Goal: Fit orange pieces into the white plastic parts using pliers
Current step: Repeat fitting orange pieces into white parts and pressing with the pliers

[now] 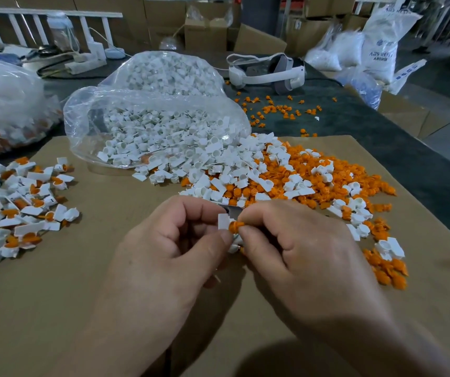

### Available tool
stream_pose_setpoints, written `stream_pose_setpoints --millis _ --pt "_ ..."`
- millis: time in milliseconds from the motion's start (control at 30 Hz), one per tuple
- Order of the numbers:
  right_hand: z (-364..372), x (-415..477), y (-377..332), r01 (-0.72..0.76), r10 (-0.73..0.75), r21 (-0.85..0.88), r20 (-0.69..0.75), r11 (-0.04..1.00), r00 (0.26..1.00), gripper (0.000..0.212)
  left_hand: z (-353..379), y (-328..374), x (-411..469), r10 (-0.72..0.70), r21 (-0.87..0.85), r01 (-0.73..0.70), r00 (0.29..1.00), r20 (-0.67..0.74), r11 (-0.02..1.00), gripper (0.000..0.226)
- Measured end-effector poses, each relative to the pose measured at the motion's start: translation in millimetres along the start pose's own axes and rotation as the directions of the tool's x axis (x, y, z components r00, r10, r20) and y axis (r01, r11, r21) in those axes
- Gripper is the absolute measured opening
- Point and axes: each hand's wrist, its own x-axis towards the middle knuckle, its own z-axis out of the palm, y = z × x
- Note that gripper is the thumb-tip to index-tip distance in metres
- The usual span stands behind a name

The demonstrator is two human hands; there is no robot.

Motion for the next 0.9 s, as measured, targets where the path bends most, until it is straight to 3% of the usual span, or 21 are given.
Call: stream_pose_setpoints --millis 167,467,667,767,900 --pt "-6.6 2.4 -7.8 0.124 -0.115 -0.152 0.069 0.981 0.991 0.007 -0.8 -3.6 1.3 -0.043 -0.022 0.045 0.997 0.06 0.999 0.019" --pt "-7.6 7.5 -13.5 0.148 -0.069 -0.229 0.321 0.962 0.945 0.034 -0.3 -8.1 1.0 -0.049 0.028 0.047 0.997 0.056 0.998 0.014" --pt "-5.0 3.8 -13.4 0.068 -0.003 -0.202 0.307 0.977 0.952 0.03 1.2 -7.0 -0.9 -0.027 0.052 0.025 0.999 0.025 0.998 0.017" --pt "-0.7 3.2 -9.7 0.017 0.017 -0.121 0.274 0.993 0.961 0.015 0.0 -8.0 -0.2 -0.015 0.031 0.014 0.999 0.04 0.999 0.024" --pt "-3.7 2.7 -1.7 0.014 0.017 -0.158 0.19 0.987 0.982 0.025 -5.0 -12.3 4.0 -0.012 0.067 0.01 0.999 0.029 0.998 0.027"
